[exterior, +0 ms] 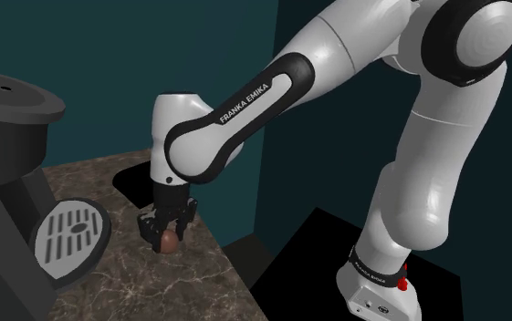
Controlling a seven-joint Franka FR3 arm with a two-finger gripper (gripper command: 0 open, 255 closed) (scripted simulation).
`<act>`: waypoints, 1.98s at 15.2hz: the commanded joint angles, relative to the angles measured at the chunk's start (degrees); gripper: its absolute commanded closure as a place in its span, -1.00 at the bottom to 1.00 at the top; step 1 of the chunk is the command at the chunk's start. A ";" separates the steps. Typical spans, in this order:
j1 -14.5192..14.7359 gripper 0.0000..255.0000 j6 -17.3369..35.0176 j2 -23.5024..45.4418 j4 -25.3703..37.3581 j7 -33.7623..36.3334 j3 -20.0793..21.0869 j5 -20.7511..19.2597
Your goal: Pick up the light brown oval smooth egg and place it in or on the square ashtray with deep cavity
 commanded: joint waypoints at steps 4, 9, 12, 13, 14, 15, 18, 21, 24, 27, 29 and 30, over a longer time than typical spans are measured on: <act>-0.17 1.00 -3.67 -2.40 1.34 0.28 -0.13 0.28; -0.34 1.00 -7.58 -4.68 3.07 0.65 -0.34 0.45; -0.43 1.00 -9.92 -5.88 4.25 0.91 -0.50 0.49; -0.46 1.00 -10.69 -6.26 4.66 1.00 -0.55 0.50; -0.49 1.00 -11.47 -6.62 5.09 1.09 -0.60 0.50; -0.52 1.00 -12.24 -6.97 5.53 1.18 -0.66 0.50; -0.61 1.00 -14.56 -7.94 6.92 1.48 -0.83 0.47; -1.27 1.00 -16.45 -7.46 9.05 0.78 -1.57 -0.02; -3.01 1.00 -17.75 -4.10 12.91 -1.79 -3.34 -1.39; -4.62 1.00 -19.26 -0.42 17.39 -4.15 -4.95 -2.70; -5.63 1.00 -20.41 2.22 20.73 -5.61 -5.93 -3.54; -6.11 1.00 -21.03 3.59 22.51 -6.31 -6.40 -3.94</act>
